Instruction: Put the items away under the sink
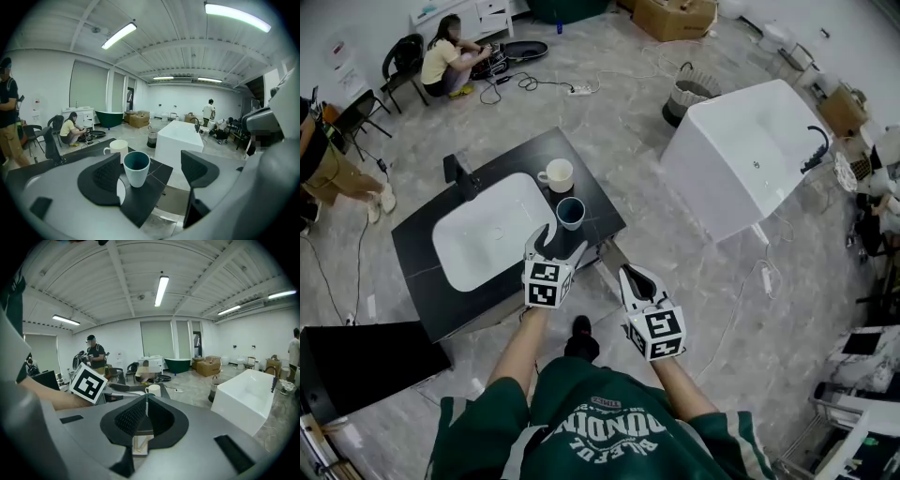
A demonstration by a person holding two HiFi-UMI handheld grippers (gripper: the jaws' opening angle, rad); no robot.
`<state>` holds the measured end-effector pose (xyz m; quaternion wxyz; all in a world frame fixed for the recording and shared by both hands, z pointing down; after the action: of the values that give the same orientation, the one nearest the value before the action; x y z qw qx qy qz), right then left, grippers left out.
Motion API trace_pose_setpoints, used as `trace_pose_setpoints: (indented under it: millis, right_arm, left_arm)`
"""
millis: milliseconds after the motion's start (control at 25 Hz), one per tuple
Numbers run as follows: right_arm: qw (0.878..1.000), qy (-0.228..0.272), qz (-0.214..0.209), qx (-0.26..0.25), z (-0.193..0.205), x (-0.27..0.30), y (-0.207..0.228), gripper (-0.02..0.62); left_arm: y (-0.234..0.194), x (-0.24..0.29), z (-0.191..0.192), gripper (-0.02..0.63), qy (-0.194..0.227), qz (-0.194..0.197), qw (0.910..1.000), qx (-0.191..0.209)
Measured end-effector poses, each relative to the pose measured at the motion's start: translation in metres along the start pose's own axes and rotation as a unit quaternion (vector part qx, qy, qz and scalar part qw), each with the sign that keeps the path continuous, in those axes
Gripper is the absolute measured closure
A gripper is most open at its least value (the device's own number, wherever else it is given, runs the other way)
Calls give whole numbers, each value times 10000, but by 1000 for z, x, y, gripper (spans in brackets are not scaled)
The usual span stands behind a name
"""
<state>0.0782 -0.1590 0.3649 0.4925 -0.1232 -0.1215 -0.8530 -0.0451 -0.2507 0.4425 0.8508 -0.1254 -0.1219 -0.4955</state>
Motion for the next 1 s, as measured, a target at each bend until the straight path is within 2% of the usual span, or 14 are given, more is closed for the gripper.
trace_pose_setpoints:
  millis: [200, 400, 640, 920, 1000]
  right_arm:
    - [9997, -128, 180, 69, 4, 15, 17, 551]
    - [9992, -258, 289, 127, 8, 27, 30, 551]
    - [9982, -352, 437, 220, 15, 33, 44, 551]
    - [9970, -402, 567, 344, 23, 32, 52, 551]
    - [9965, -426, 598, 399, 27, 31, 54, 551]
  left_arm:
    - [-19, 43, 12, 190, -196, -14, 9998, -21]
    - [-33, 83, 34, 173, -610, 55, 9980, 124]
    - [-40, 114, 51, 173, -847, 122, 9961, 204]
    - [-40, 130, 66, 176, -1105, 312, 9931, 257]
    - [-40, 130, 66, 207, -1136, 335, 9925, 289]
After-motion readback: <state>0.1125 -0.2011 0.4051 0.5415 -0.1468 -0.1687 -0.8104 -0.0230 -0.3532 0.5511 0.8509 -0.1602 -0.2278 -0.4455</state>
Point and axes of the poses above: the fingertips, and each gripper's own axes: x forward along the fingers, y to its right, z out of its underside, the point moved 1 cm from there along -x, backward along the fingers, and after that the axes turned 5 degrees about y, right-handed, at the moved point
